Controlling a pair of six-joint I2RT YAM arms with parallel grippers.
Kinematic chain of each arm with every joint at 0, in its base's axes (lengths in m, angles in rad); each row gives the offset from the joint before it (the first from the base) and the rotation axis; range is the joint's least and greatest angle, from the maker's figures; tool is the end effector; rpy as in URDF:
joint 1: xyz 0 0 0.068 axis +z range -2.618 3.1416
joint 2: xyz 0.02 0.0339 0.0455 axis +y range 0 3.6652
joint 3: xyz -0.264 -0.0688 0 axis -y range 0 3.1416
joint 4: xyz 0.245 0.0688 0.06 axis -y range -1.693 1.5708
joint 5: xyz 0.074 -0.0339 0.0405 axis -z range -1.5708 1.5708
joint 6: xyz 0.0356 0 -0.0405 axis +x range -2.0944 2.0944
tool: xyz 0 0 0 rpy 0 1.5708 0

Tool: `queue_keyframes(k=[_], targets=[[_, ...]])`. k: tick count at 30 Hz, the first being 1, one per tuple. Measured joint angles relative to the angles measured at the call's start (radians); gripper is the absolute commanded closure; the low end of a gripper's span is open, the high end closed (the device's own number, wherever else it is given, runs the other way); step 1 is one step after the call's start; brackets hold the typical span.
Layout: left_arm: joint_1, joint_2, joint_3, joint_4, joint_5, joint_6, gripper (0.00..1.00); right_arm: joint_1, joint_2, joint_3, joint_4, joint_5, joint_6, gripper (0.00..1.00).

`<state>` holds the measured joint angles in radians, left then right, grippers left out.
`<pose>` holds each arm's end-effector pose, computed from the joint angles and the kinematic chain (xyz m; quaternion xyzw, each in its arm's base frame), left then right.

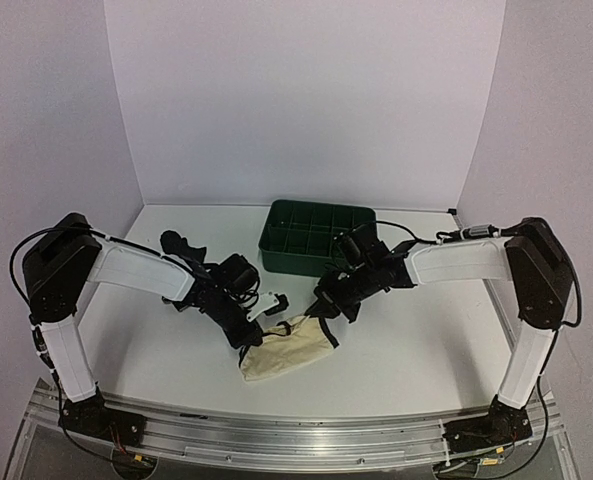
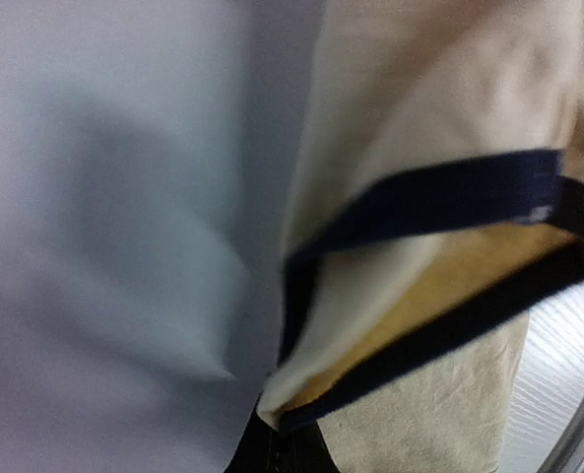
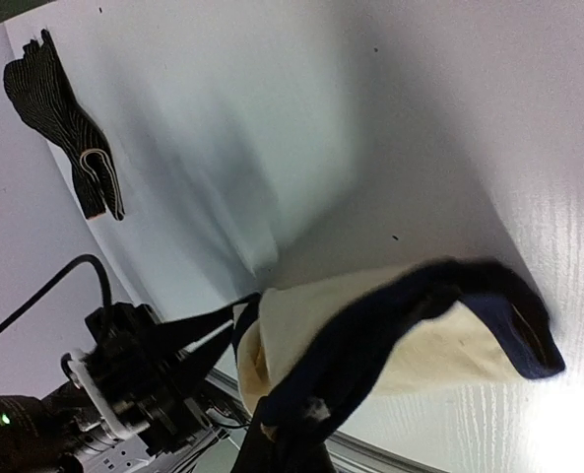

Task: Roll the underwear
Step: Fold the underwear at the center of the board.

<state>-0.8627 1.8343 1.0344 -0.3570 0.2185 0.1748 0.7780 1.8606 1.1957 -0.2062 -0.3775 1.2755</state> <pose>0.2193 -0.2680 0.1349 0.5018 0.8337 -0.1693 0.1563 0.2716 0.2860 0.1806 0.1648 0.9102 0.3793 0.0234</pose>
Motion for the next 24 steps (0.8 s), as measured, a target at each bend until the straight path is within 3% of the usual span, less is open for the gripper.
queue_keyframes(k=[10, 21, 23, 24], targets=[[0.017, 0.000, 0.006, 0.053, -0.126, -0.020, 1.00, 0.008, 0.011, -0.062, -0.012, 0.016, 0.005, 1.00], [-0.003, -0.013, -0.070, 0.182, -0.178, 0.128, 1.00, 0.008, 0.093, -0.106, 0.034, -0.003, -0.009, 1.00], [-0.007, -0.014, -0.073, 0.189, -0.181, 0.146, 0.94, 0.008, 0.099, -0.100, 0.037, -0.012, -0.011, 1.00], [-0.008, -0.014, -0.074, 0.190, -0.181, 0.152, 0.83, 0.008, 0.103, -0.097, 0.040, -0.017, -0.011, 1.00]])
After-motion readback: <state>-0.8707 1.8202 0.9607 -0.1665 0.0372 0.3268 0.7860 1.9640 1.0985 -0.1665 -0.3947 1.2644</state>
